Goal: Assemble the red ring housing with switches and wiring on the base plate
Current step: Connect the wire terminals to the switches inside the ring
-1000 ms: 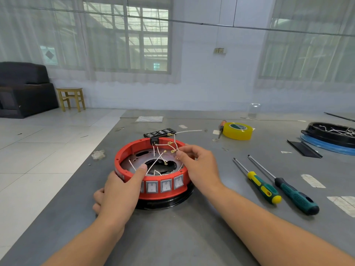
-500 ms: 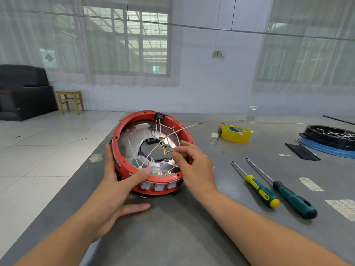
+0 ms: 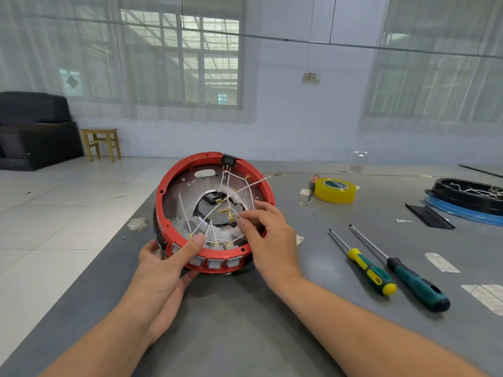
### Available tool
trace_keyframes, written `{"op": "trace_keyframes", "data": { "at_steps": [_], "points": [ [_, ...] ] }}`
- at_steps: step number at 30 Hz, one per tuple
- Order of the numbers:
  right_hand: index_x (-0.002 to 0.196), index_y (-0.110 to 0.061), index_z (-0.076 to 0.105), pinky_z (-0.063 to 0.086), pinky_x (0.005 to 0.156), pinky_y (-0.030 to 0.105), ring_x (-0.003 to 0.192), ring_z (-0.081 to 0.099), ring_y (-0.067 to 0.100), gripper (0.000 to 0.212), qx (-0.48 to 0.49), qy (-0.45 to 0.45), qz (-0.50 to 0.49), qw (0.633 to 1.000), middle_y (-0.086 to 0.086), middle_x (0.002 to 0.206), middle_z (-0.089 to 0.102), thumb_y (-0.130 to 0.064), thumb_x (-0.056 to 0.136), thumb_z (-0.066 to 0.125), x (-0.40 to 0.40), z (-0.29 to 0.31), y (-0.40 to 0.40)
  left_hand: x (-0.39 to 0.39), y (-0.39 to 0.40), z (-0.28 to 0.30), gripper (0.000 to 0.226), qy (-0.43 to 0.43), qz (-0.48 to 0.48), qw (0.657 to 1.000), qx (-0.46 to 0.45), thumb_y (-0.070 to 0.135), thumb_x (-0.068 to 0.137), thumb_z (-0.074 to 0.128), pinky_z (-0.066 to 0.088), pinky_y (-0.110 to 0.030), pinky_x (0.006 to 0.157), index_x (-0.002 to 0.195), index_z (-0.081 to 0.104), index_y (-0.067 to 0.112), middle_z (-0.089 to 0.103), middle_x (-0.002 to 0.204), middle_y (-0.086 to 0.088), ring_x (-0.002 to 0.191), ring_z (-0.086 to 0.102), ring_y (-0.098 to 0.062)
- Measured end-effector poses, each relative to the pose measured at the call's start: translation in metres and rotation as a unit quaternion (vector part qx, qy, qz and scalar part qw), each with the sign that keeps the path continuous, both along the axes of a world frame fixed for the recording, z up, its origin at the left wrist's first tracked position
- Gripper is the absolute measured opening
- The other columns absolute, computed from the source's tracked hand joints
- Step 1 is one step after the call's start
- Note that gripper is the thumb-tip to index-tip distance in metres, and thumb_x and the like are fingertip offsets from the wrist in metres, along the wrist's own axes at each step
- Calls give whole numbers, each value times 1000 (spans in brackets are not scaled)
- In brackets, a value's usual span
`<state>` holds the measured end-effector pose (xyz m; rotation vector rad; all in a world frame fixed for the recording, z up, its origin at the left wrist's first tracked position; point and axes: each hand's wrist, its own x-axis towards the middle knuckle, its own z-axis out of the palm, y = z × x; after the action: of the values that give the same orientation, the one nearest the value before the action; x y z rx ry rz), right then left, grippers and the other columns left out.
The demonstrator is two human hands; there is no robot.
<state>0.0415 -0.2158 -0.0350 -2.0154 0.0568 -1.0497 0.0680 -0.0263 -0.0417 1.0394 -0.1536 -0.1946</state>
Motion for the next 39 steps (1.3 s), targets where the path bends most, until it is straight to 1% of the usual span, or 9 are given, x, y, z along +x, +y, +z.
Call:
{"op": "trace_keyframes", "data": {
  "at_steps": [4,10,14,17,20,24,27,32,39],
  "points": [
    [102,-30,78,35,97,7,125,34,-25,12,-54,-18,-4,998,-62,107,42,-22,94,72,0,-3,-1,-1,1,-3,118,-30,-38,999,21,16,52,94,65,-31,75,150,37,44,78,120,-7,103,78,-23],
    [102,-28,79,33,97,8,124,32,-26,12,-70,-19,0,997,-64,110,39,-22,93,73,-2,-4,1,-4,2,-7,126,-35,-53,998,19,1,52,94,64,-54,81,139,36,72,72,129,-11,106,77,-36],
    [98,-40,78,24,106,27,121,35,-26,9,-76,-10,-31,997,-58,101,47,-35,91,74,-5,3,3,-3,3,-9,121,-36,-35,999,3,-5,59,90,64,-54,79,141,38,69,69,132,-15,106,76,-37],
    [96,-47,76,16,90,32,115,37,-18,8,-114,-23,-91,989,-55,108,48,-47,89,73,-13,10,4,-2,6,-9,122,-40,-42,998,-8,-4,58,90,64,-55,81,141,39,69,65,136,-15,108,76,-38],
    [97,-42,79,31,92,22,101,54,-3,9,-122,-56,-39,990,-37,88,64,-38,89,76,-17,20,2,-3,7,-9,121,-49,-45,998,-8,-3,56,91,64,-55,83,139,42,70,61,137,-15,107,76,-38],
    [94,-25,81,55,69,15,79,74,5,10,52,33,153,986,-14,82,78,-16,91,77,-17,32,1,-3,7,-10,114,-62,-47,997,-22,-5,60,90,62,-60,84,137,48,68,61,138,-9,109,76,-36],
    [92,-18,79,60,71,20,77,78,14,10,119,119,208,964,2,79,79,-9,91,77,-14,34,1,-2,5,-11,111,-58,-41,997,-27,-1,57,91,61,-63,82,140,49,61,62,137,-5,109,76,-35],
    [97,-6,75,61,76,21,82,79,21,9,177,160,257,937,18,89,78,2,92,71,-14,36,-2,-1,2,-8,78,-30,-30,998,-38,3,62,87,63,-59,79,134,58,14,65,137,-10,104,77,-36],
    [92,-13,73,60,65,23,79,78,21,13,118,190,228,948,13,88,77,-1,91,74,-13,35,-1,-4,2,-6,66,-5,-56,996,-75,5,78,81,60,-68,83,136,62,30,71,130,-18,111,74,-39]
  ]
}}
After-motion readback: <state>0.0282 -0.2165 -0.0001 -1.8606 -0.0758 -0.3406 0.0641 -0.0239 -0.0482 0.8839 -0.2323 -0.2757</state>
